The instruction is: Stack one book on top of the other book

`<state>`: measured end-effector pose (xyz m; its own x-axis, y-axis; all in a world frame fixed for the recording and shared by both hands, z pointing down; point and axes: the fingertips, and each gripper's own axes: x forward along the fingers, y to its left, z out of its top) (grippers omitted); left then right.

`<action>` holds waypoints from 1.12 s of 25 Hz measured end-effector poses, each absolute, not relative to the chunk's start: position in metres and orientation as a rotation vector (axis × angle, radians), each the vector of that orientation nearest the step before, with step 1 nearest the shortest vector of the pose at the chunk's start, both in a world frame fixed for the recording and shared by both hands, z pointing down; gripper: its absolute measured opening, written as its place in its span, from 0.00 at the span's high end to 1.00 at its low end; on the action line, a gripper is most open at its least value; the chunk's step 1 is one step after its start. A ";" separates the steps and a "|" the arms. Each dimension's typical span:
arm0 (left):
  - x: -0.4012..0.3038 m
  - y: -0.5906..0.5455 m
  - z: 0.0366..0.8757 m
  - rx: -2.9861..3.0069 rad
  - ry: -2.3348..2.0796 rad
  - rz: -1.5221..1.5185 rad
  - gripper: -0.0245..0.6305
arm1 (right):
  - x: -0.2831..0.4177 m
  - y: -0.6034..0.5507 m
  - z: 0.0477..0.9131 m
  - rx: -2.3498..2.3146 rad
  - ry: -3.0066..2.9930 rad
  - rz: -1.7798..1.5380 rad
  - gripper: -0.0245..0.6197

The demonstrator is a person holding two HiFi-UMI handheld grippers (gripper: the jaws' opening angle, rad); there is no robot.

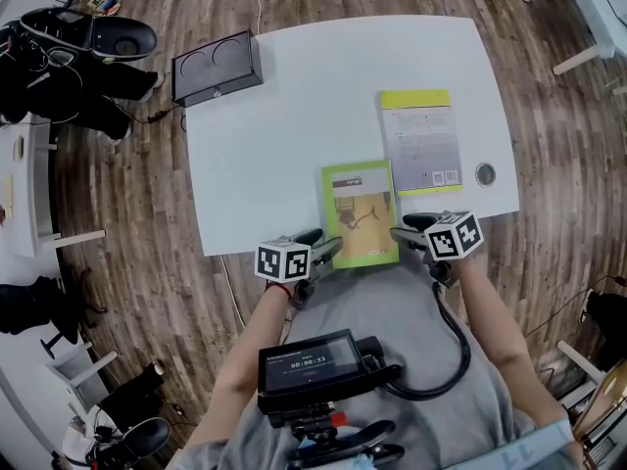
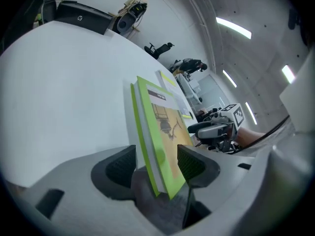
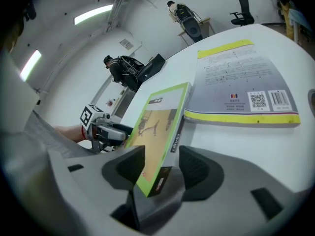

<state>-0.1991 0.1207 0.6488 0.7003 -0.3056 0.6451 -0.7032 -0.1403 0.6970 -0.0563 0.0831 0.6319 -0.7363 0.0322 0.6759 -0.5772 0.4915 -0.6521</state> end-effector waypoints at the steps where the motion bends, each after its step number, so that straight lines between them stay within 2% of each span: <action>1: -0.199 0.126 0.647 1.731 -0.786 0.388 0.58 | -0.055 0.086 0.630 0.427 -2.115 1.277 0.65; 17: -0.199 0.173 0.657 1.455 -0.580 0.071 0.56 | -0.041 0.140 0.641 0.141 -2.087 1.796 0.60; 28: -0.180 0.172 0.659 1.423 -0.374 -0.088 0.54 | -0.056 0.141 0.652 0.004 -2.074 1.922 0.60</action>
